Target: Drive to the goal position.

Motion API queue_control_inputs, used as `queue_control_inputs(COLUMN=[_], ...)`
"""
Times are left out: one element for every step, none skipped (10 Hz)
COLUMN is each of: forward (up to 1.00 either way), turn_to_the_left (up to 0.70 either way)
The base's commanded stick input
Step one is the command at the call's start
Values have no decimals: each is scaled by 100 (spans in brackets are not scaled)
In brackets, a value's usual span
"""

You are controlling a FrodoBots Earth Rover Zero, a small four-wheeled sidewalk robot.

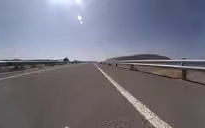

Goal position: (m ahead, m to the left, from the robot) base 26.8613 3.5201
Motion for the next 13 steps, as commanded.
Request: queue_control_inputs(forward=[100,100,100,100,100,100,100,100,100,100,100,100,100], turn_to_the_left=[27,27,27,27,17,4,0,0,0,0,0,0,0])
